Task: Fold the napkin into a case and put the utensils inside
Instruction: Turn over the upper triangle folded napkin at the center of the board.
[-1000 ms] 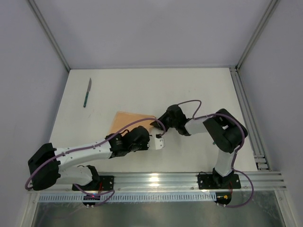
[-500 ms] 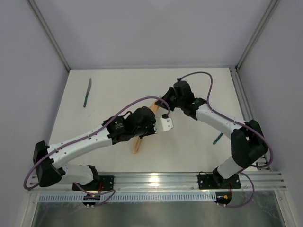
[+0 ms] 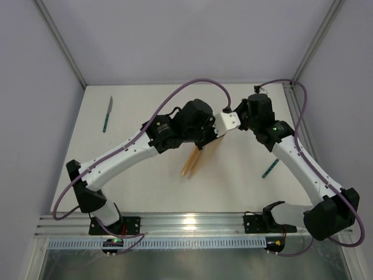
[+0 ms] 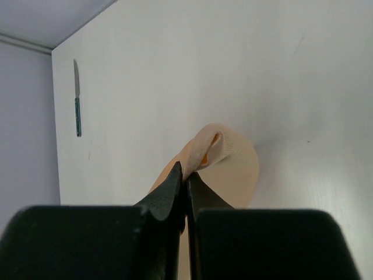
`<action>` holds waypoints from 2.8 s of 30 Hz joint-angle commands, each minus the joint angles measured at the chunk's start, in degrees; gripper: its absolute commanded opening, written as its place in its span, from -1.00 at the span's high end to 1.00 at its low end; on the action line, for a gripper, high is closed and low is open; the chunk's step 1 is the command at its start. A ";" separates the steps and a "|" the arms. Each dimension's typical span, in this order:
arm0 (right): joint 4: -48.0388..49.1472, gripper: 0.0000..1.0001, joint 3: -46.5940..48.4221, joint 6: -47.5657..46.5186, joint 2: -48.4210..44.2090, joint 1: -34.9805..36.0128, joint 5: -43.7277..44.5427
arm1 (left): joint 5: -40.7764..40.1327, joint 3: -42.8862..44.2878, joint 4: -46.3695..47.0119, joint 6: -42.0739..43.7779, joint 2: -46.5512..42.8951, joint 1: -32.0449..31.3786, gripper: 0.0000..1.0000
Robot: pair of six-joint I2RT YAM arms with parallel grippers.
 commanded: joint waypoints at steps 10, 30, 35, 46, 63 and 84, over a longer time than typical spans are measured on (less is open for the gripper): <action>-15.79 0.93 1.99 -17.34 -14.16 -18.61 5.88 | 17.57 19.61 2.81 -13.56 20.15 -2.30 1.00; -27.24 0.93 9.32 -23.78 -5.73 -19.84 17.67 | 29.35 22.19 21.89 -38.61 33.70 2.77 1.00; -19.07 0.92 6.40 -19.91 4.35 -16.26 17.04 | 31.55 13.39 28.37 -39.67 33.25 8.23 1.00; -16.33 0.93 31.95 -13.23 38.97 -0.96 18.63 | 34.81 -14.38 45.34 -45.64 27.81 26.25 1.00; -12.03 0.92 56.15 -2.50 63.88 8.98 11.87 | 33.58 -38.91 54.50 -50.74 20.69 40.32 0.71; -8.51 -0.27 43.37 -8.04 44.78 12.50 10.27 | 25.23 -40.06 41.41 -38.54 11.91 44.71 0.03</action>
